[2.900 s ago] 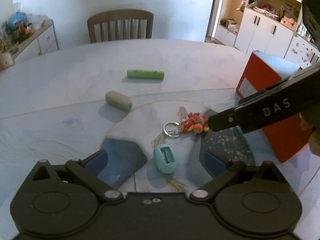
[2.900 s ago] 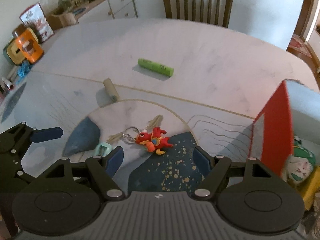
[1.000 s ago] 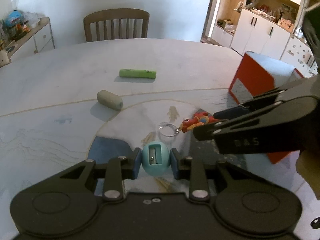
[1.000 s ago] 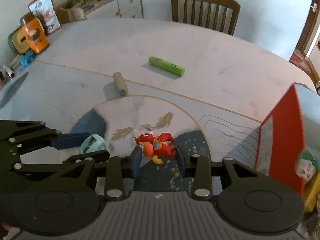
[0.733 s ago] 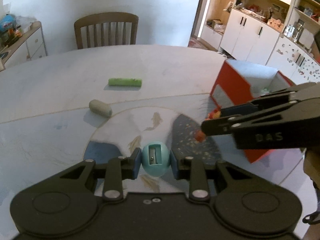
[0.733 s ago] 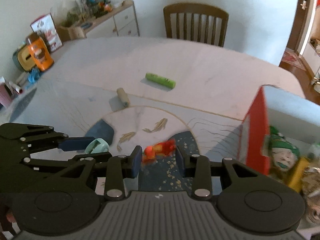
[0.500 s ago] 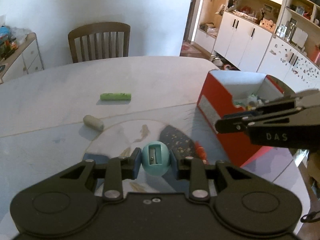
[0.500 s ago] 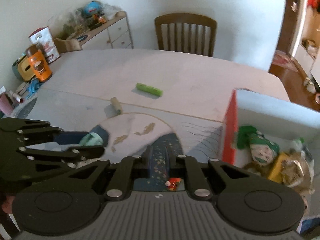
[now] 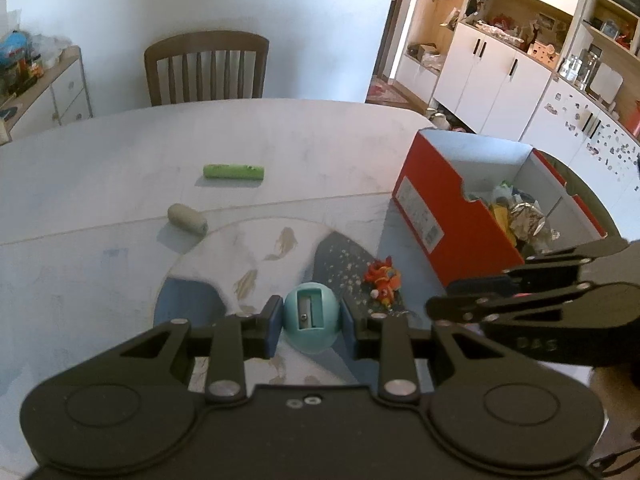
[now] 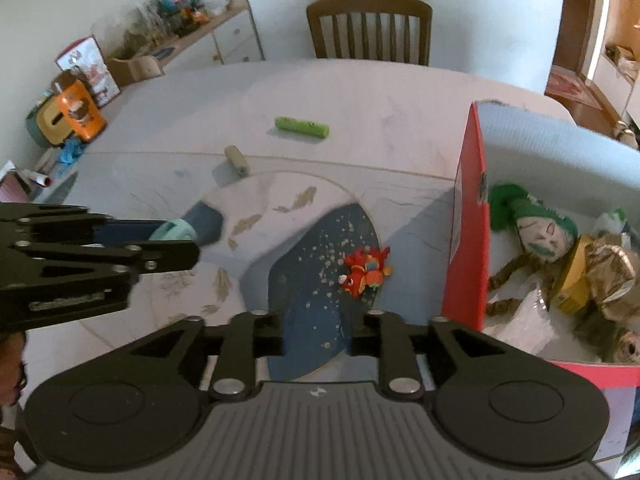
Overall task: Organize objects
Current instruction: 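Lift the teal sharpener with left tool while right tool lifts the dragon keychain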
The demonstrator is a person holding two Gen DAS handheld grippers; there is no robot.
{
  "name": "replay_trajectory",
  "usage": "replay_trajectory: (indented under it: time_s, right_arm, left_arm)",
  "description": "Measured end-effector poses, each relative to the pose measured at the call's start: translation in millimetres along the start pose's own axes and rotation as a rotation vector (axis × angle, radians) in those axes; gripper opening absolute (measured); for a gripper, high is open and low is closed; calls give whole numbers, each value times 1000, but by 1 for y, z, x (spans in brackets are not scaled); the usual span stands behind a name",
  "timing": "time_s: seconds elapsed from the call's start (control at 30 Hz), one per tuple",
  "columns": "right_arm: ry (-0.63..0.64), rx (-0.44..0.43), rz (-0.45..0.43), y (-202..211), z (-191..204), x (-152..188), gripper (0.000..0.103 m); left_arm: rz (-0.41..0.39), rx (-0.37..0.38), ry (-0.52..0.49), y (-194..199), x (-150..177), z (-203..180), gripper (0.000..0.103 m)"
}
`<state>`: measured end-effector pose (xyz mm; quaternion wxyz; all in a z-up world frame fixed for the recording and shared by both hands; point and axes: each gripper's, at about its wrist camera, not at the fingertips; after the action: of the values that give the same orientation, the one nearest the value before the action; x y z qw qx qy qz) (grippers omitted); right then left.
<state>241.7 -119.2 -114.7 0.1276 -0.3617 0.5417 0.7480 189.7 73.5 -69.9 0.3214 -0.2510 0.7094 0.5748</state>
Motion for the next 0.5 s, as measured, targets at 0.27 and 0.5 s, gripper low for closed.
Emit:
replay_trajectory:
  time_s: [0.27,0.5]
  right_arm:
    - [-105,105,16,-50,-2,8,50]
    - [-139,212,42,-85,-9,3,50]
  left_arm:
    - [15,-15,20,0,6,18,29]
    - [26,-9,36,-6,7,33,29]
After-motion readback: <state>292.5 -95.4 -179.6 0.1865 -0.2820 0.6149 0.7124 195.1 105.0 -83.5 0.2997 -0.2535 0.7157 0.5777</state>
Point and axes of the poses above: each gripper's, at about its wrist camera, not at the fingertips, and y roughly against the way its jaws point, z to its left, x to its underside, and after that the axes turned 9 degrees about -z, right-handed
